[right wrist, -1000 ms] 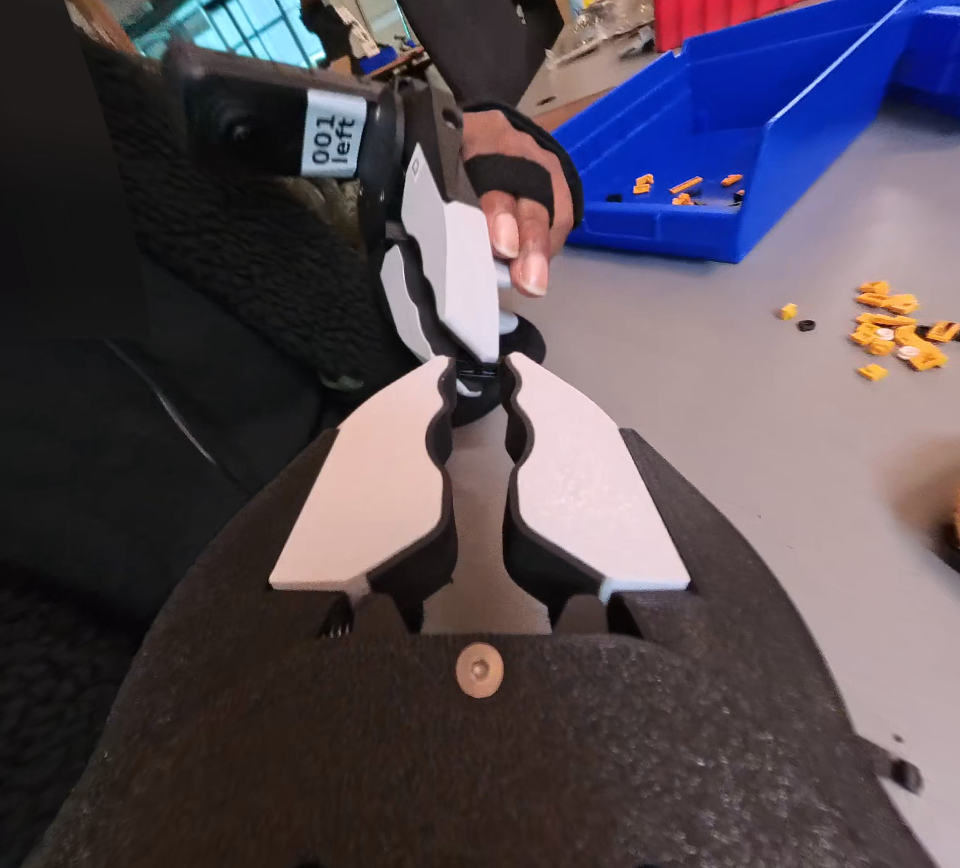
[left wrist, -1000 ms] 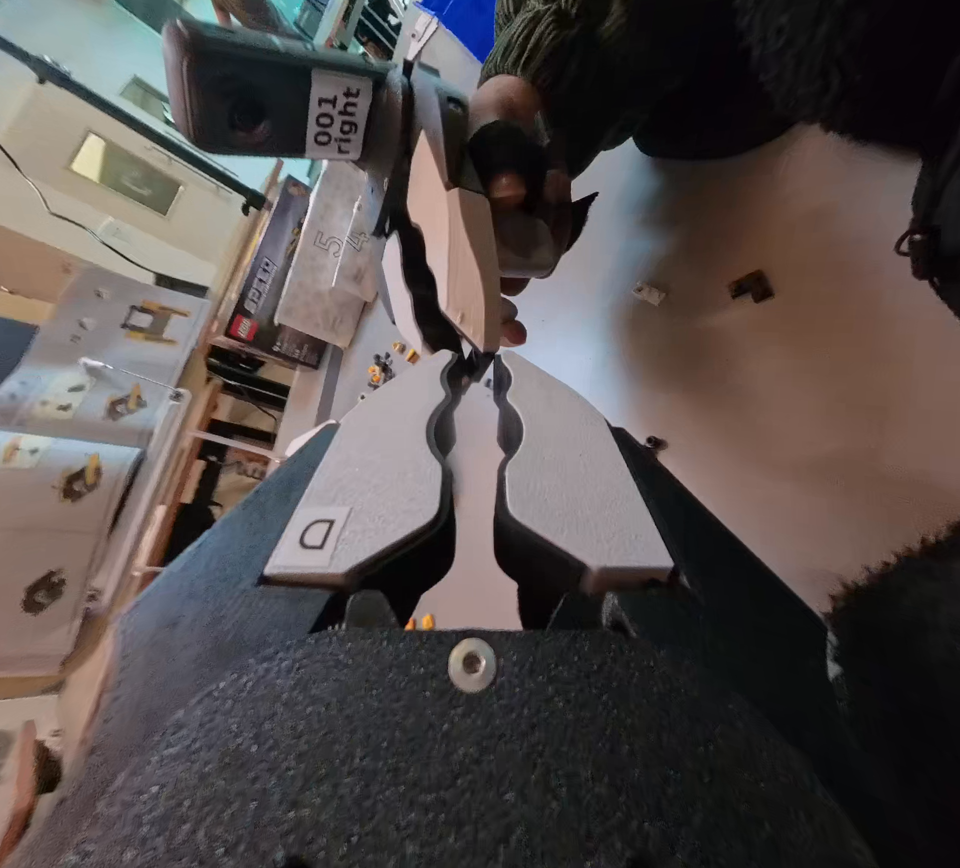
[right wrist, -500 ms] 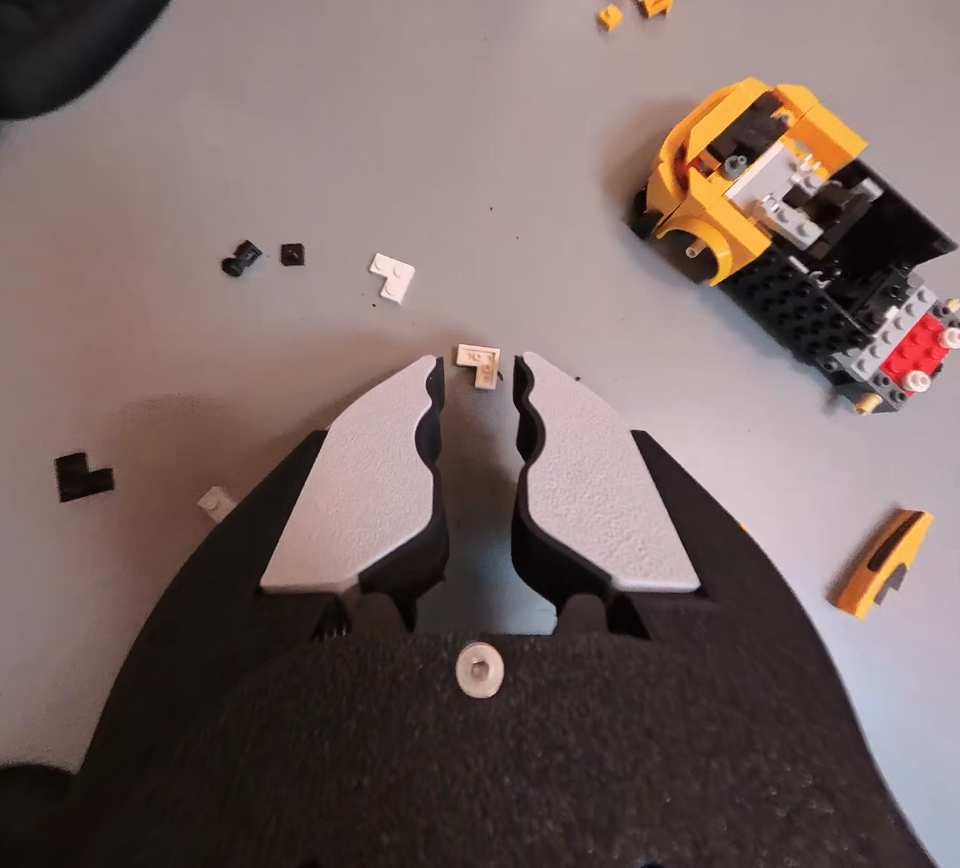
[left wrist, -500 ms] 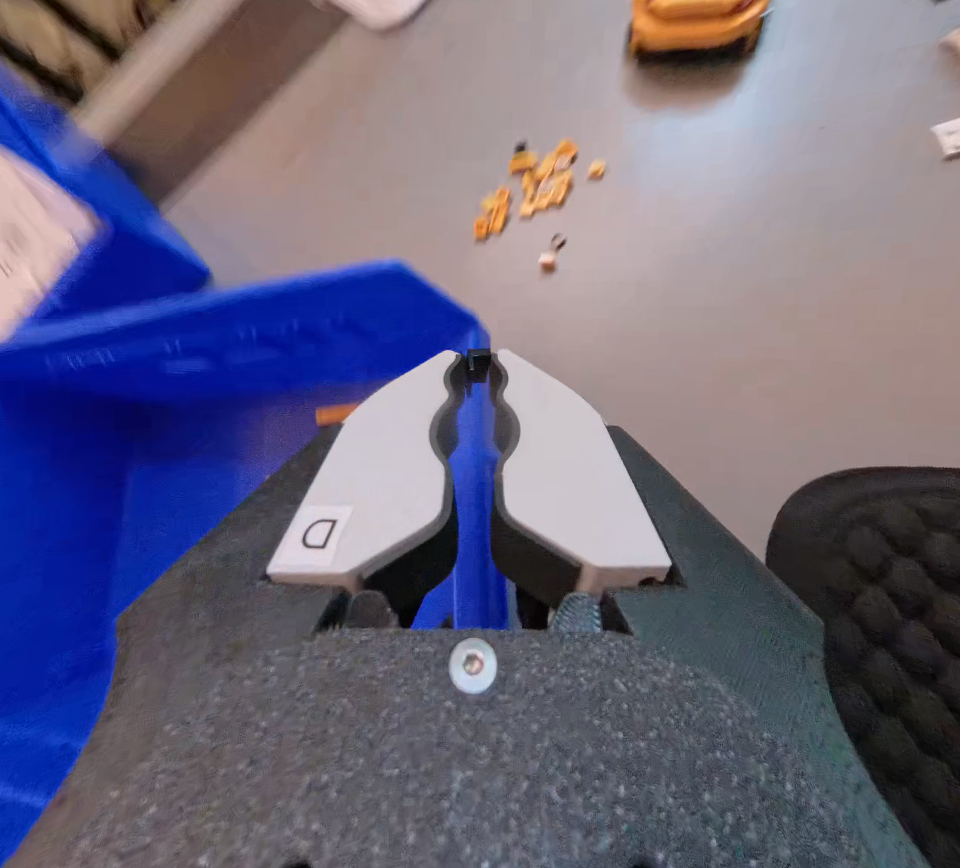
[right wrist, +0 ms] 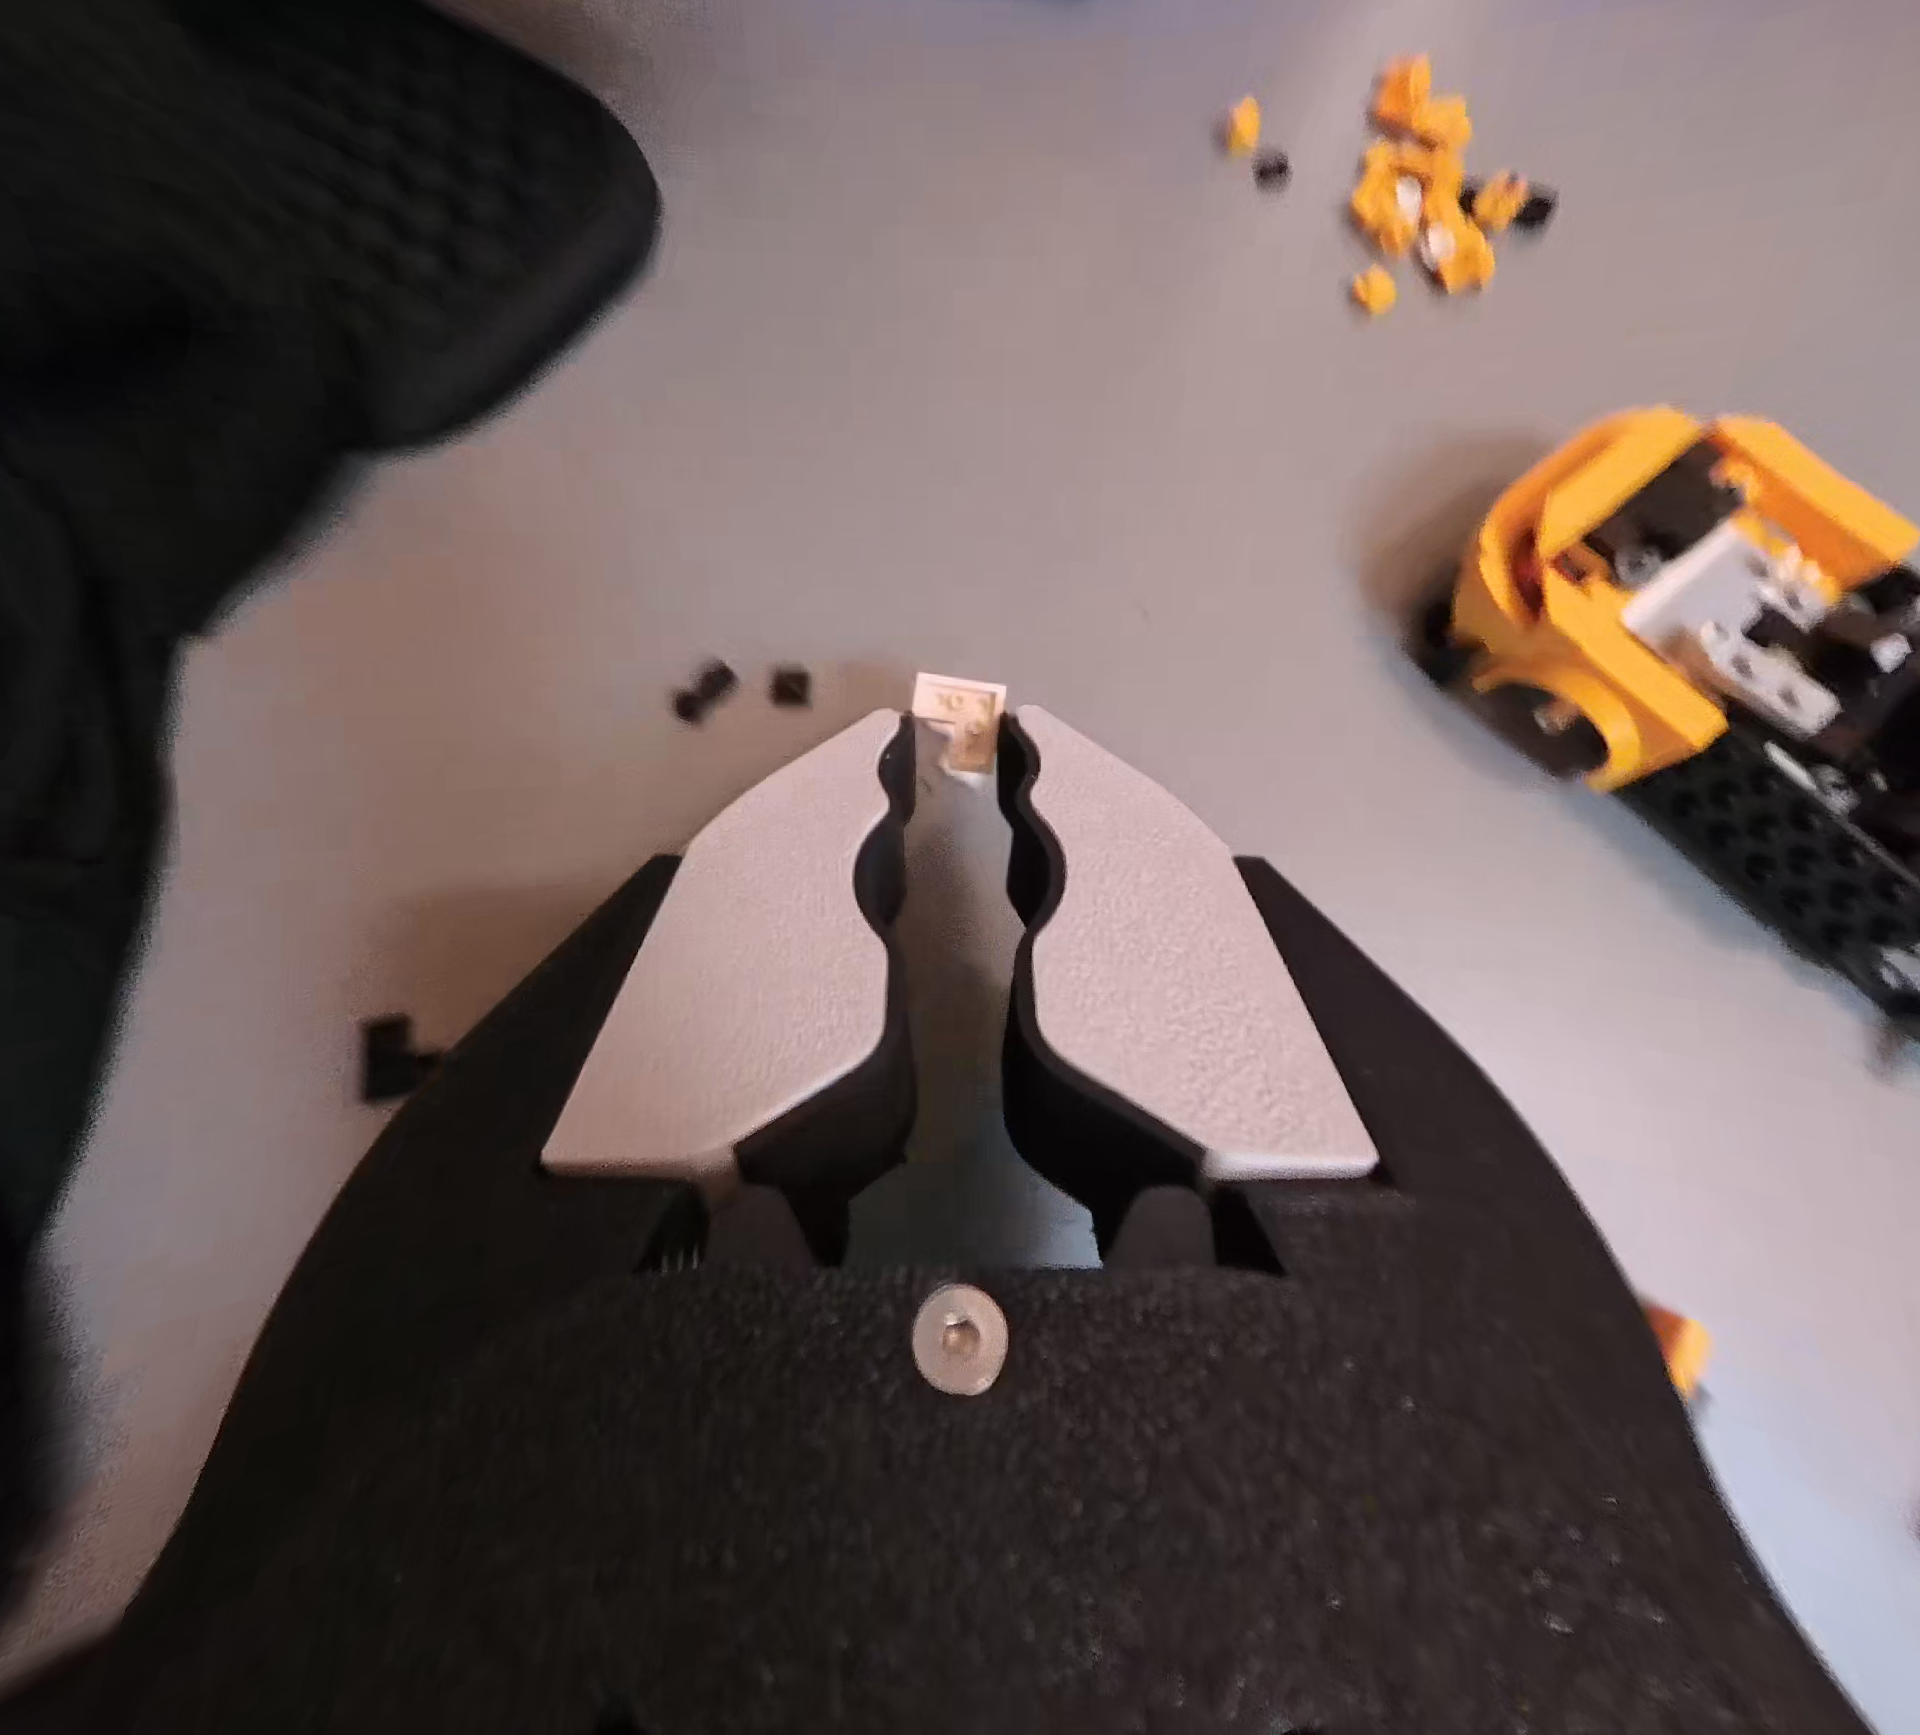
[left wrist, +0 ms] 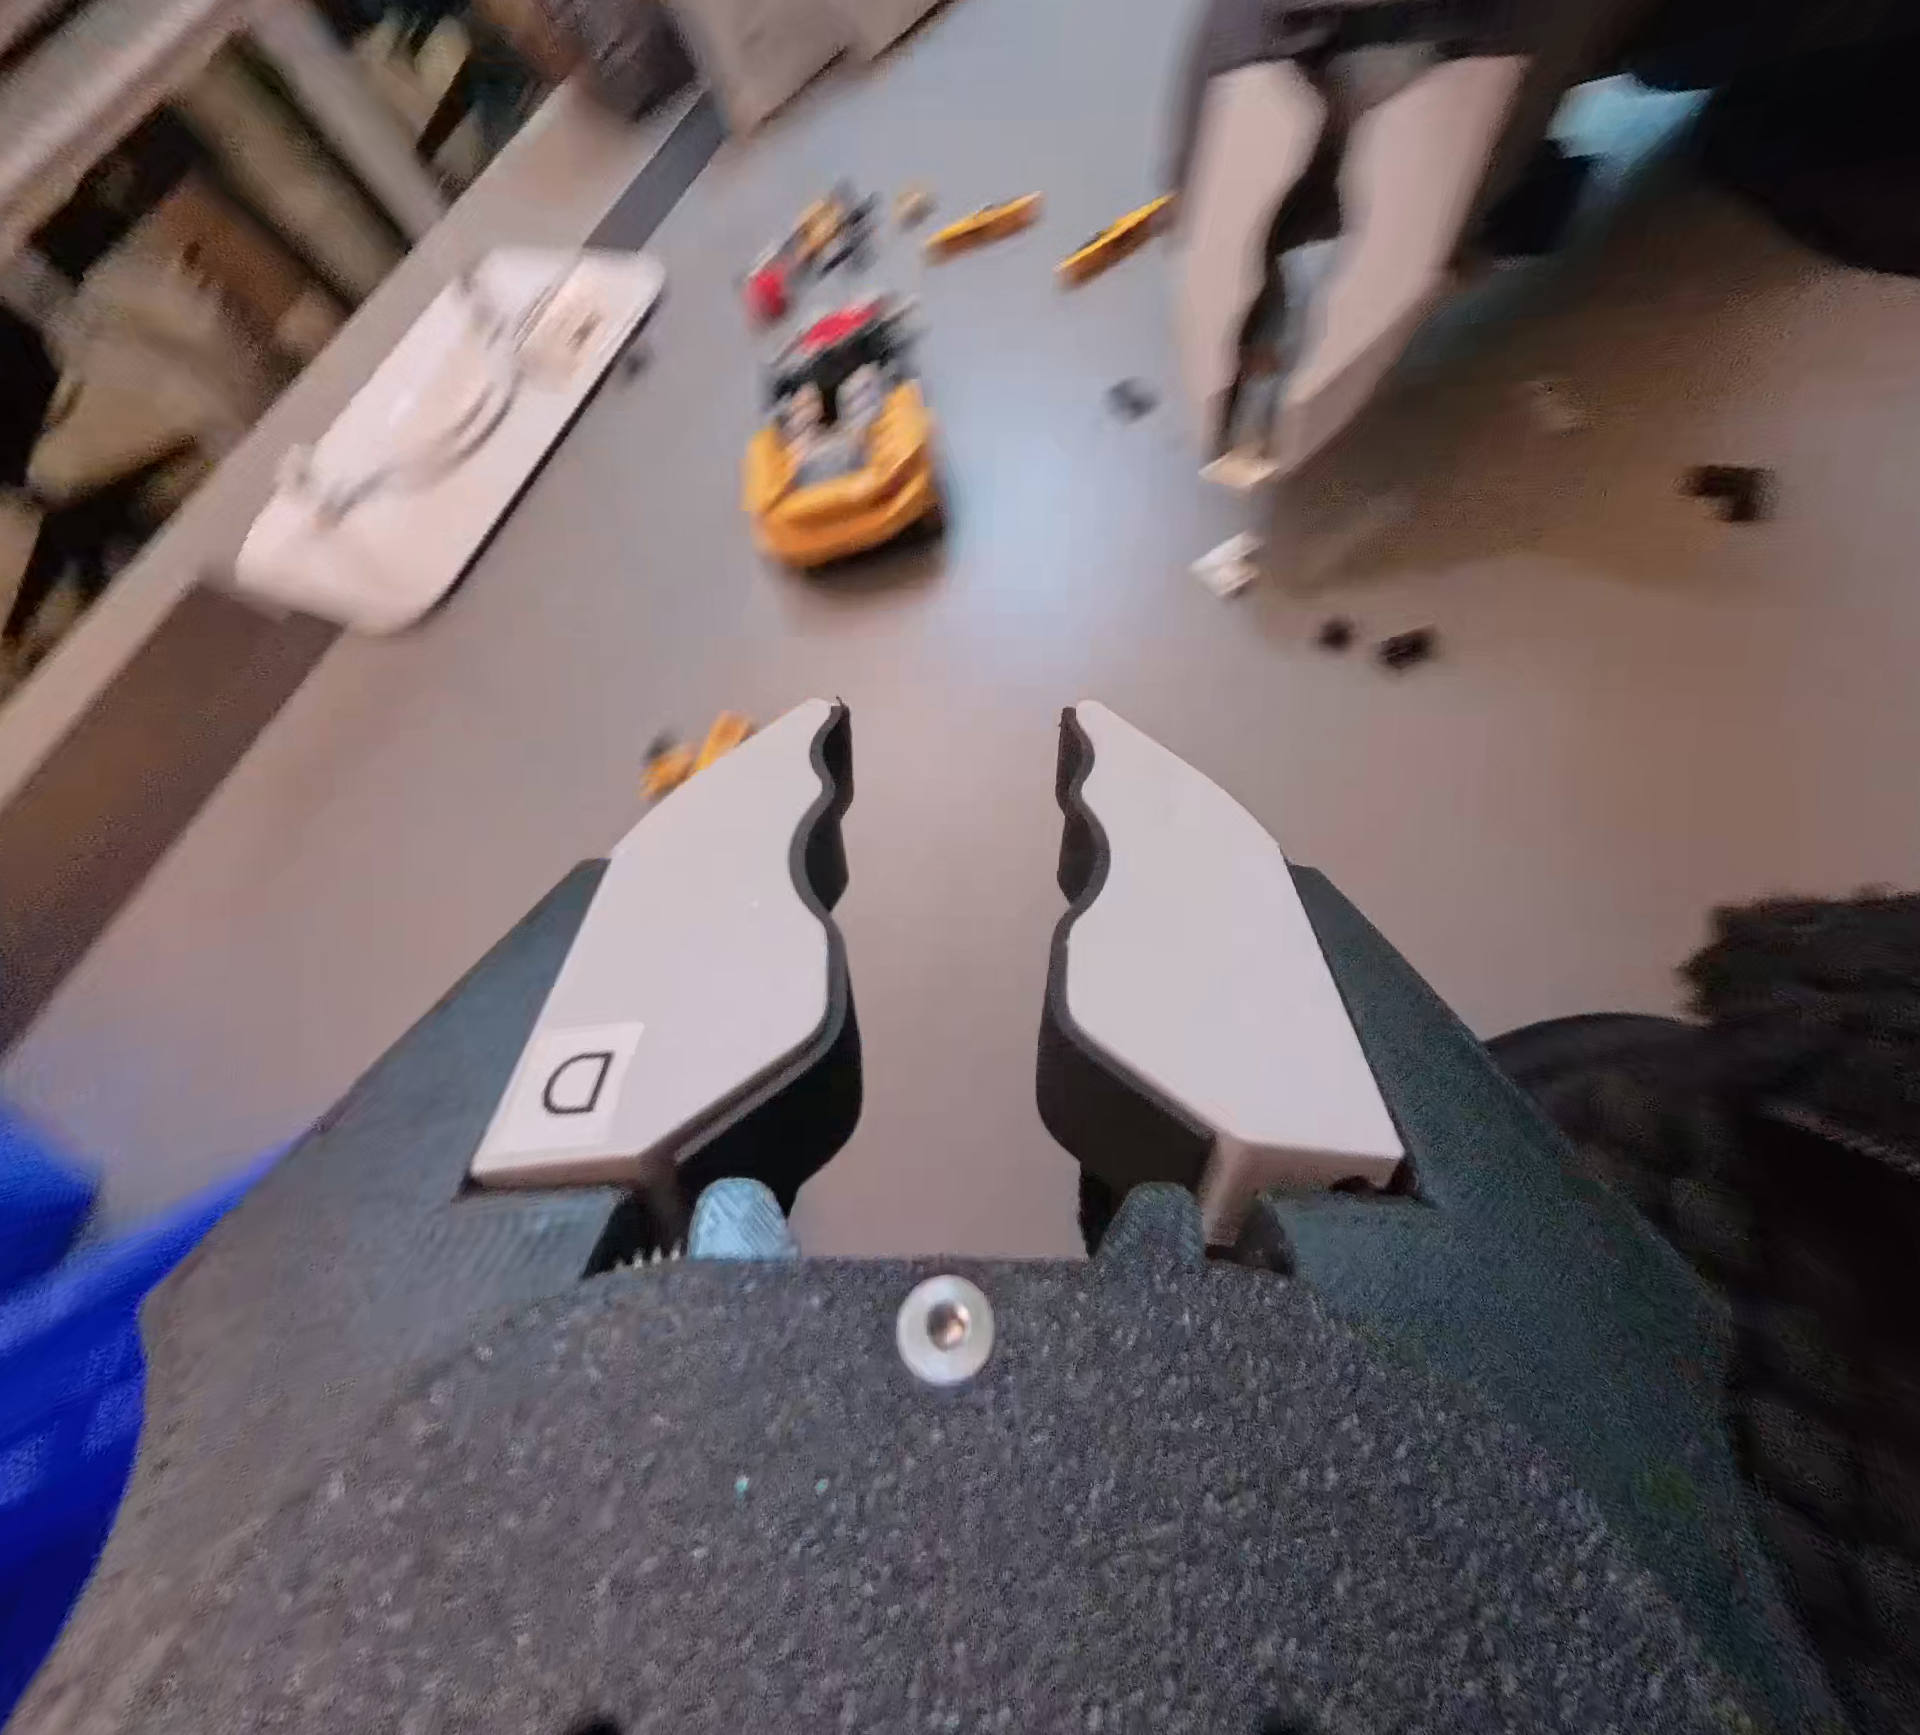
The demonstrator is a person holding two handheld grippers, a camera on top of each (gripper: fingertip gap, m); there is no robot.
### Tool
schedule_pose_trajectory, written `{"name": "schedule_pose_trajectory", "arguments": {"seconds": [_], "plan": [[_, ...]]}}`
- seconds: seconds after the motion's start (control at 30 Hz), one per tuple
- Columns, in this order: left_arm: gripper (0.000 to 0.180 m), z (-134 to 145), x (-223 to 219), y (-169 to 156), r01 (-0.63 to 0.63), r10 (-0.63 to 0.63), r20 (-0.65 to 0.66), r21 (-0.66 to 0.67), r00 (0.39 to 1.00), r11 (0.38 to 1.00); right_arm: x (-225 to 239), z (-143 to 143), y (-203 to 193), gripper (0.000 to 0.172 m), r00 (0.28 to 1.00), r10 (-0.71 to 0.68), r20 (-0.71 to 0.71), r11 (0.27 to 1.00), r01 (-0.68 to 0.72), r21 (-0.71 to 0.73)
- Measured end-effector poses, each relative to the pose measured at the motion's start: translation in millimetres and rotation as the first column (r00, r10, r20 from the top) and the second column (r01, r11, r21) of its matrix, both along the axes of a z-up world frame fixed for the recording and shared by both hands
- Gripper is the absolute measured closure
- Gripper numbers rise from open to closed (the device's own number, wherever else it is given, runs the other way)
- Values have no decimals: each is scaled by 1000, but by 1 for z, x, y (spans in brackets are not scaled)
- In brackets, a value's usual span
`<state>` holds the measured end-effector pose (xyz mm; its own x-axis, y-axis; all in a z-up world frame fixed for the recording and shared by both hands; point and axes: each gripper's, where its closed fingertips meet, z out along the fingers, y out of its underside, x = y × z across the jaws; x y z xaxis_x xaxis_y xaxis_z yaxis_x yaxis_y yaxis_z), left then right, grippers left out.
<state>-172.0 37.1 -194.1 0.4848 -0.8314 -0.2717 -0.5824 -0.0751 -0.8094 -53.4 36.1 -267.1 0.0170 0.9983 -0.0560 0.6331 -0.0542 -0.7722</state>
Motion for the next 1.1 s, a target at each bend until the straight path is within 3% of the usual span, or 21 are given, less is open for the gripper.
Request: {"name": "schedule_pose_trajectory", "arguments": {"seconds": [0.1, 0.17, 0.27, 0.37, 0.43, 0.5, 0.63, 0.7, 0.77, 0.83, 0.9, 0.97, 1.03, 1.1], "plan": [[145, -3, 58, -32, 273, -273, -12, 77, 962, 959, -19, 28, -22, 157, 987, 38, -158, 990, -58, -126], [147, -8, 81, -46, 362, -361, -25, 89, 932, 928, -27, 44, -38, 157, 968, 63, -243, 968, -119, -221], [159, -12, 97, -58, 436, -432, -61, 127, 900, 891, -34, 61, -53, 157, 941, 71, -332, 925, -186, -330], [169, -10, 99, -56, 424, -418, -66, 143, 906, 894, -34, 66, -55, 157, 930, 65, -361, 908, -205, -364], [176, -11, 90, -50, 394, -385, -90, 127, 919, 910, -31, 66, -47, 157, 933, 40, -359, 916, -177, -359], [176, -6, 73, -38, 321, -311, -94, 125, 946, 939, -23, 55, -28, 152, 957, 13, -291, 962, -91, -259], [176, 10, -3, 8, -20, 34, -111, 131, 993, 991, -2, 5, 1, 148, 1000, -16, -1, 999, 16, 45], [176, 14, -51, 27, -236, 243, -94, 84, 965, 968, -1, -11, 0, 147, 997, -5, 83, 996, -2, 84], [175, 5, -97, 35, -437, 432, -98, -29, 896, 899, -2, -23, -1, 146, 989, -9, 145, 995, -6, 103], [173, -14, -130, 35, -560, 543, -139, -143, 828, 816, -4, -30, -1, 144, 983, -18, 183, 994, -1, 107], [148, -25, -145, 35, -619, 600, -152, -189, 785, 762, -7, -31, -1, 147, 980, -34, 194, 997, 19, 81], [132, -24, -146, 37, -624, 611, -124, -176, 782, 762, -8, -31, -4, 158, 977, -23, 214, 997, 7, 75], [130, -16, -134, 38, -580, 574, -81, -146, 815, 802, -8, -31, -6, 164, 976, -17, 219, 997, 0, 77], [135, -4, -104, 32, -452, 452, -20, -111, 892, 885, -8, -31, -4, 164, 977, -20, 210, 995, -2, 102]]}}
